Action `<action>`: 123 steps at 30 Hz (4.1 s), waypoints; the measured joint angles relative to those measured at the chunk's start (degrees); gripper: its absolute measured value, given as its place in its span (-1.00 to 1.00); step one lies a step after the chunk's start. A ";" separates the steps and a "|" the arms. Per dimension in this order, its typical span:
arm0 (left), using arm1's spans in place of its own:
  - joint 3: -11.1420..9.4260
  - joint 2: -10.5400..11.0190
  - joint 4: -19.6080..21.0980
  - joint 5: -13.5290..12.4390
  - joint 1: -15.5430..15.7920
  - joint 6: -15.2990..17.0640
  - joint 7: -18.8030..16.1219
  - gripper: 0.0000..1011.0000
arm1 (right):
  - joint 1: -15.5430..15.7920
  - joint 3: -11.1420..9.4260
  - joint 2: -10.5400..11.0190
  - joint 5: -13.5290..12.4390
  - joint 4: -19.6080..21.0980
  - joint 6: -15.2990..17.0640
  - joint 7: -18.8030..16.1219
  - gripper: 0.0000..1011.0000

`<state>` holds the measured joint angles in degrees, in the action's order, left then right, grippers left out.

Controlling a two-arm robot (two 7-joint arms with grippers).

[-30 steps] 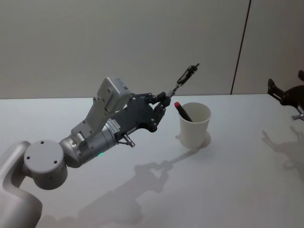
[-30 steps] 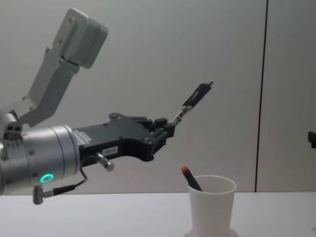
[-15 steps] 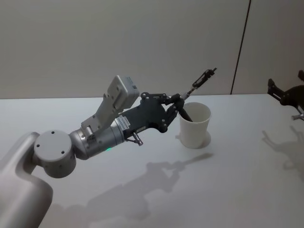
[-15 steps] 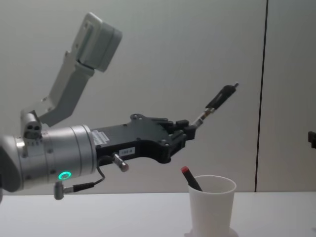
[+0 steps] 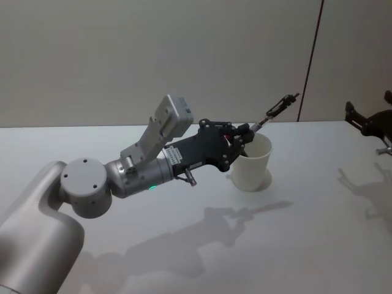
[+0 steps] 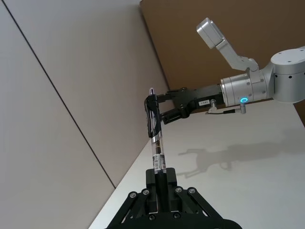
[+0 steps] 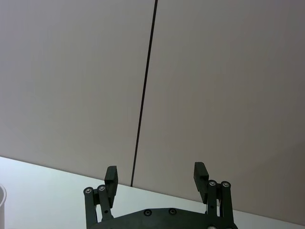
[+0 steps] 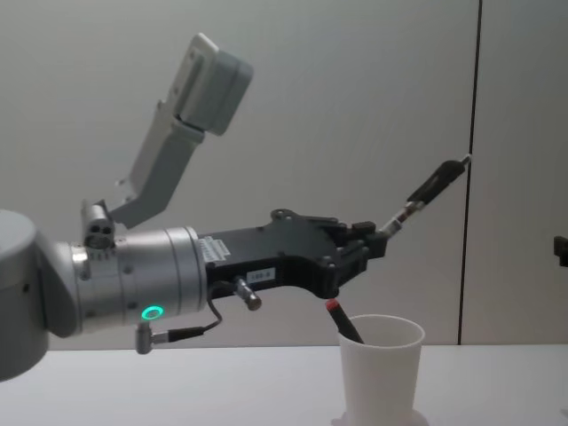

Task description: Place the pen into the pen holder.

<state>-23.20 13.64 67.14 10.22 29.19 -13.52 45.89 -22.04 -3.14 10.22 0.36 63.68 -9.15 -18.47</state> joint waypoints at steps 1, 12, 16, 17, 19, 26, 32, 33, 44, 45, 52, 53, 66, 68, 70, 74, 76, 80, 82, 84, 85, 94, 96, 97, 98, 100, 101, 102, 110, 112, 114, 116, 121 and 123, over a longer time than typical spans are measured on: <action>-0.08 -0.15 -0.30 0.00 0.20 -0.08 0.13 -0.73 | 0.00 0.00 0.00 0.00 0.00 0.00 0.00 0.98; -1.32 -2.38 -4.93 0.13 3.18 -1.88 2.76 -0.73 | 0.00 0.00 0.00 0.00 0.00 0.00 0.00 0.98; -1.74 -3.00 -6.09 0.24 3.85 -2.30 3.31 -0.73 | 0.00 0.00 0.00 0.00 0.00 0.00 0.00 0.98; -1.83 -3.09 -6.28 0.26 3.96 -2.38 3.40 -0.73 | 0.00 0.00 0.00 0.00 0.00 0.00 0.00 0.98; -1.98 -3.30 -6.66 0.31 4.17 -2.56 3.55 -0.73 | 0.00 0.00 0.00 0.00 0.00 0.00 0.00 0.98; -2.73 -4.18 -8.11 0.72 5.00 -3.30 3.98 -0.73 | 0.00 0.00 0.00 0.00 0.00 0.00 0.00 0.98; -3.28 -4.78 -9.11 1.21 5.49 -3.98 4.19 -0.73 | 0.00 0.00 0.00 0.00 0.00 0.00 0.00 0.98; -3.33 -4.82 -9.18 1.25 5.53 -4.02 4.21 -0.73 | 0.00 0.00 0.00 0.00 0.00 0.00 0.00 0.98; -3.75 -5.25 -9.91 1.60 5.89 -4.47 4.31 -0.73 | 0.01 0.00 0.00 -0.02 0.02 0.00 -0.01 0.98; -3.79 -5.29 -9.97 1.64 5.91 -4.51 4.32 -0.73 | 0.02 0.00 0.00 -0.05 0.03 0.00 -0.02 0.98; -3.90 -5.42 -10.17 1.73 6.02 -4.65 4.36 -0.73 | 0.22 -0.01 0.03 -0.74 0.36 -0.04 -0.41 0.98; -3.91 -5.42 -10.18 1.73 6.03 -4.66 4.36 -0.73 | 0.26 -0.02 0.04 -0.85 0.40 -0.05 -0.48 0.98; -4.00 -5.51 -10.34 1.82 6.10 -4.78 4.40 -0.73 | 1.49 -0.93 0.53 -5.48 2.15 0.48 -4.06 0.98; -4.01 -5.52 -10.36 1.83 6.11 -4.79 4.41 -0.73 | 1.88 -1.19 0.65 -6.70 2.71 0.90 -5.03 0.98; -4.02 -5.52 -10.37 1.84 6.12 -4.81 4.41 -0.73 | 2.32 -1.48 0.77 -8.23 3.34 1.53 -6.14 0.98; -4.03 -5.55 -10.40 1.84 6.14 -4.83 4.41 -0.73 | 3.13 -1.93 0.97 -10.93 4.38 2.78 -8.10 0.98; -4.03 -5.55 -10.41 1.84 6.14 -4.83 4.41 -0.73 | 3.46 -2.14 1.04 -11.99 4.91 3.35 -8.88 0.98; -4.03 -5.56 -10.41 1.85 6.15 -4.83 4.41 -0.73 | 4.53 -2.71 1.33 -15.33 6.33 5.24 -11.57 0.98; -4.03 -5.56 -10.42 1.84 6.15 -4.82 4.40 -0.73 | 5.12 -3.01 1.50 -17.04 7.06 6.34 -13.12 0.98; -4.03 -5.57 -10.42 1.84 6.15 -4.82 4.40 -0.73 | 5.48 -3.17 1.63 -18.10 7.47 7.02 -14.21 0.98; -4.03 -5.56 -10.42 1.84 6.15 -4.82 4.40 -0.73 | 5.76 -3.31 1.73 -18.88 7.77 7.50 -15.01 0.98; -4.02 -5.56 -10.41 1.84 6.15 -4.82 4.40 -0.73 | 7.57 -4.18 2.64 -23.73 9.32 11.05 -22.02 0.98; -4.02 -5.56 -10.42 1.84 6.15 -4.82 4.40 -0.73 | 7.81 -4.29 2.78 -24.40 9.46 11.54 -23.04 0.98; -4.02 -5.56 -10.42 1.84 6.15 -4.82 4.40 -0.73 | 7.94 -4.34 2.88 -24.72 9.54 11.82 -23.76 0.98; -4.02 -5.56 -10.42 1.84 6.14 -4.82 4.40 -0.73 | 8.14 -4.41 3.03 -25.32 9.63 12.38 -24.76 0.98; -4.02 -5.56 -10.41 1.84 6.14 -4.82 4.40 -0.73 | 8.34 -4.51 3.19 -25.86 9.72 12.93 -26.01 0.98; -4.02 -5.56 -10.41 1.83 6.14 -4.82 4.40 -0.73 | 8.54 -4.56 3.37 -26.42 9.80 13.48 -27.14 0.98; -4.02 -5.56 -10.41 1.83 6.14 -4.82 4.40 -0.73 | 8.59 -4.57 3.42 -26.67 9.81 13.74 -27.71 0.98; -4.02 -5.56 -10.41 1.84 6.14 -4.82 4.40 -0.73 | 9.21 -4.68 4.21 -29.67 9.92 17.02 -33.42 0.98; -4.02 -5.56 -10.41 1.84 6.14 -4.82 4.40 -0.73 | 9.26 -4.68 4.31 -30.15 9.92 17.56 -34.38 0.98; -4.02 -5.56 -10.41 1.84 6.14 -4.82 4.40 -0.73 | 9.30 -4.60 4.44 -31.00 9.88 18.41 -35.66 0.98; -4.02 -5.56 -10.41 1.83 6.14 -4.82 4.40 -0.73 | 9.32 -4.54 4.53 -31.42 9.82 18.89 -36.34 0.98; -4.02 -5.56 -10.41 1.84 6.14 -4.82 4.40 -0.73 | 9.34 -4.17 4.76 -32.89 9.59 20.51 -38.67 0.98; -4.02 -5.56 -10.41 1.84 6.14 -4.82 4.40 -0.73 | 9.33 -4.01 4.84 -33.45 9.48 21.07 -39.54 0.98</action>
<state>-27.22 8.08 56.73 12.05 35.33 -18.34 50.29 -12.71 -7.15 15.06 -33.08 73.17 11.92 -58.02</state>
